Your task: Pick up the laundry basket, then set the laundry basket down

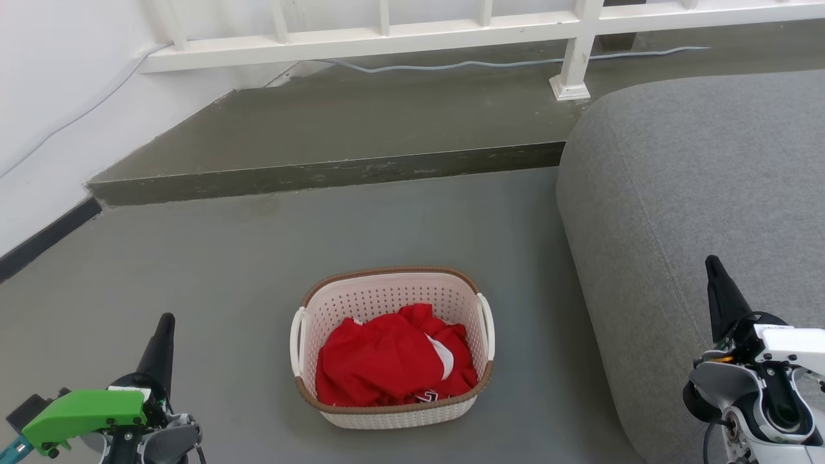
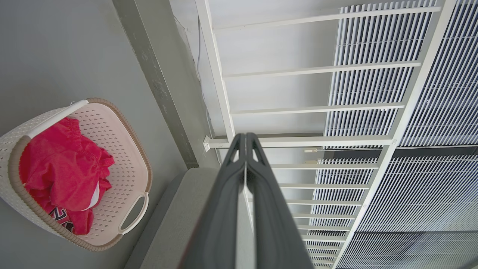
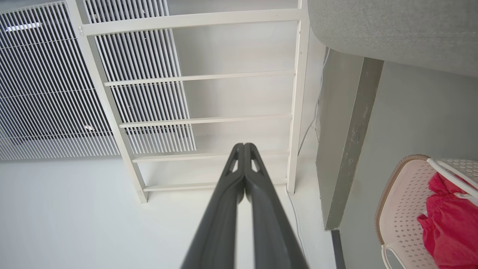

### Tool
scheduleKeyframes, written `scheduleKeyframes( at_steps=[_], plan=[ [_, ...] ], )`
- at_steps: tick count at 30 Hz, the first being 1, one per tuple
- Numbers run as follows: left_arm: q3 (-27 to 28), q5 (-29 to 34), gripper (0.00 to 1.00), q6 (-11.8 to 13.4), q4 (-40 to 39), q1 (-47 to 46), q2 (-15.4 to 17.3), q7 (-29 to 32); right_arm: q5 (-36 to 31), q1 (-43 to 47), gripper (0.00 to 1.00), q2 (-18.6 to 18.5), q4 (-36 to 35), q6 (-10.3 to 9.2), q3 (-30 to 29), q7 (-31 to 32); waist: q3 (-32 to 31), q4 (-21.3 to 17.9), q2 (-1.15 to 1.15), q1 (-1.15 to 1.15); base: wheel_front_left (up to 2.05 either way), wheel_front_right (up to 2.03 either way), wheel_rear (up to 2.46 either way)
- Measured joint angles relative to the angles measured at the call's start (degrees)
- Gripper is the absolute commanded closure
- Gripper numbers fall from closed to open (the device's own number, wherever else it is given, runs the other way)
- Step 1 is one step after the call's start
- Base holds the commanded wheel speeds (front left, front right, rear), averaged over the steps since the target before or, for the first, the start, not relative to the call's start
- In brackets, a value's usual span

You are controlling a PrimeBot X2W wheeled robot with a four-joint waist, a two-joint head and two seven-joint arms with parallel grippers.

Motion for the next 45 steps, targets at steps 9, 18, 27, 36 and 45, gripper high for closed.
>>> scheduleKeyframes(
  at_steps=[9, 18, 27, 36, 45],
  plan=[
    [0.01, 0.00, 1.00, 0.00, 0.00, 0.00, 0.00, 0.04, -0.01, 0.00, 1.00, 0.01, -0.01, 0.00, -0.10, 0.05, 0.00, 0.00, 0.00, 0.00, 0.00, 0.00, 0.00],
    [0.02, 0.00, 1.00, 0.00, 0.00, 0.00, -0.01, 0.04, -0.01, 0.00, 1.00, 0.03, -0.02, 0.00, -0.15, 0.07, 0.00, 0.00, 0.00, 0.00, 0.00, 0.00, 0.00],
    [0.04, 0.00, 1.00, 0.00, 0.00, 0.00, -0.01, 0.05, -0.03, 0.00, 1.00, 0.07, -0.03, 0.00, -0.21, 0.08, 0.00, 0.00, 0.00, 0.00, 0.00, 0.00, 0.00],
    [0.05, 0.00, 1.00, 0.00, -0.01, 0.00, -0.02, 0.05, -0.10, 0.00, 1.00, 0.09, -0.04, 0.00, -0.25, 0.18, 0.00, 0.00, 0.00, 0.00, 0.00, 0.00, 0.00],
    [0.07, 0.00, 1.00, -0.01, -0.01, 0.00, -0.02, 0.05, -0.10, 0.00, 1.00, 0.10, -0.04, 0.00, -0.31, 0.23, 0.00, 0.00, 0.00, 0.00, 0.00, 0.00, 0.00]
  ],
)
